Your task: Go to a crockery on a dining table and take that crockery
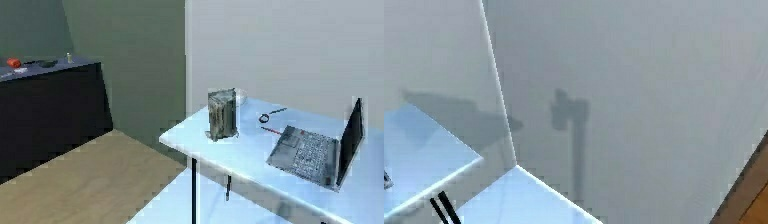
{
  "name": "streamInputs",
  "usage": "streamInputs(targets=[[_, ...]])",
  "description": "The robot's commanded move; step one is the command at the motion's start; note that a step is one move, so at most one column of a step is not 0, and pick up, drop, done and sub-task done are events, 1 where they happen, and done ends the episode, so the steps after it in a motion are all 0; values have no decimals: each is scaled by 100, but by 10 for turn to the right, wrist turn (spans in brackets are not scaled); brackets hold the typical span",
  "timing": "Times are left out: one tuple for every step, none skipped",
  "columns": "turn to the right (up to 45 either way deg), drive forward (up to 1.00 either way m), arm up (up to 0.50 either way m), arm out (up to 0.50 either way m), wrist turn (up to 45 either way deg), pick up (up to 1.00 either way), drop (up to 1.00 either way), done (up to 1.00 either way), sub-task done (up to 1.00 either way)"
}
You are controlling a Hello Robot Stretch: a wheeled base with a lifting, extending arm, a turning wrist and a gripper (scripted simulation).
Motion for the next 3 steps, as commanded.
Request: streamInputs(targets=[[180,0,0,0,0,0,0,0,0],[0,35,0,0,0,0,0,0,0],[-450,0,0,0,0,0,0,0,0]])
